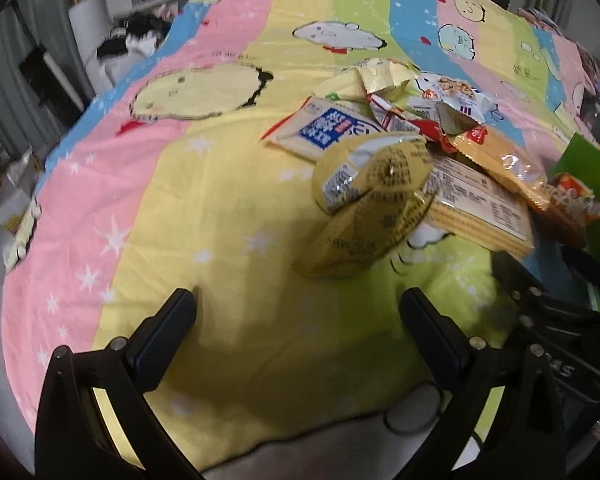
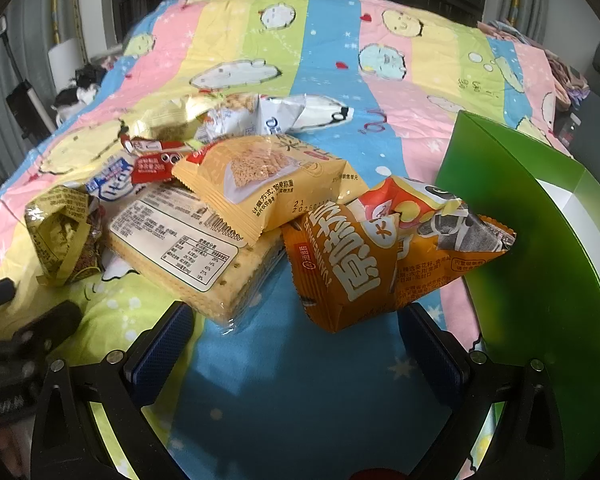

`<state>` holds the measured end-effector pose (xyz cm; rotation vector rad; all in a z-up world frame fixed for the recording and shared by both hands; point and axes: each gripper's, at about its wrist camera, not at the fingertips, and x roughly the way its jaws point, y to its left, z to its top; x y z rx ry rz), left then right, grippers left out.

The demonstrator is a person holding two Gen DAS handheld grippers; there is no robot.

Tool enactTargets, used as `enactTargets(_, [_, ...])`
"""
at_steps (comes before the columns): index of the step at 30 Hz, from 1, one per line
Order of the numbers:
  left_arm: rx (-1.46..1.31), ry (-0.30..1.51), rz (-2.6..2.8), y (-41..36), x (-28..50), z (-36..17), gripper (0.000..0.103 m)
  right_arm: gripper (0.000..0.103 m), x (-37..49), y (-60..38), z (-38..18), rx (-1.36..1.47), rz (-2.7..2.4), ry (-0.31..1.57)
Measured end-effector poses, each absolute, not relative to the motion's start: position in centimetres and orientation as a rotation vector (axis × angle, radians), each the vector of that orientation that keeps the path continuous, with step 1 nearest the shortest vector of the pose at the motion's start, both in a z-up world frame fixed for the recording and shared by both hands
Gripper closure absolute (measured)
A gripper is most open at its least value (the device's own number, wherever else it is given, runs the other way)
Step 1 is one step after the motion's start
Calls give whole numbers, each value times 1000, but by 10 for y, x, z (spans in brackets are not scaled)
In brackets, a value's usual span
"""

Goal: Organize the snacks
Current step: 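Move the right tool toward the yellow snack bag in the pile, then grasp the yellow snack bag with the right tool and lift it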

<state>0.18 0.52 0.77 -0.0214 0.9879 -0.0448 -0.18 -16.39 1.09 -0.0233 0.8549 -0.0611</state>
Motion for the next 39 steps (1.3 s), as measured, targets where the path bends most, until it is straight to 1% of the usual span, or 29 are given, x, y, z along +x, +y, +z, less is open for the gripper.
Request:
enactTargets(3, [-81, 1012, -90, 14, -8, 16, 1, 1, -3, -164, 12, -22, -57, 865])
enactTargets(6, [-145, 1007, -112, 23, -20, 31, 4, 1, 5, -166, 14, 8, -50, 922])
enactTargets(12, [-179, 954, -148, 26, -22, 66, 4, 1, -3, -158, 53, 94, 111, 931])
enactTargets(17, [-290, 956, -229, 29, -15, 74, 6, 1, -7, -158, 82, 136, 157, 934])
enactTargets(19, [-301, 956, -236, 31, -9, 78, 10, 1, -8, -162, 94, 153, 168, 934])
enactTargets(22, [-289, 964, -241, 31, -1, 77, 13, 1, -4, -171, 108, 248, 236, 937])
enactTargets(24, [-298, 974, -253, 30, 5, 75, 17, 1, 3, -168, 117, 268, 282, 942])
enactTargets(25, [-301, 980, -259, 30, 8, 72, 20, 1, 9, -165, 117, 277, 293, 952])
enactTargets(27, [-294, 992, -268, 28, 14, 67, 21, 1, 23, -158, 111, 292, 310, 999])
enactTargets(28, [-293, 1009, -275, 24, 18, 62, 24, 2, 33, -152, 104, 308, 343, 1020])
enactTargets(29, [-296, 1019, -282, 24, 20, 60, 30, 4, 40, -146, 98, 317, 367, 1042])
enactTargets(30, [-299, 1027, -290, 23, 22, 58, 32, 11, 48, -140, 91, 327, 382, 1071])
enactTargets(31, [-305, 1034, -299, 22, 25, 56, 32, 18, 52, -137, 86, 335, 388, 1087])
enactTargets(32, [-318, 1036, -308, 22, 27, 54, 32, 22, 58, -133, 81, 347, 400, 1111])
enactTargets(34, [-332, 1046, -320, 22, 32, 52, 34, 32, 67, -123, 72, 363, 439, 1147])
enactTargets(37, [-338, 1059, -339, 22, 37, 47, 45, 40, 74, -111, 66, 375, 496, 1169])
enactTargets(38, [-339, 1060, -342, 22, 38, 45, 52, 42, 76, -109, 63, 382, 506, 1181])
enactTargets(39, [-338, 1062, -348, 21, 39, 43, 58, 48, 79, -106, 58, 387, 515, 1200])
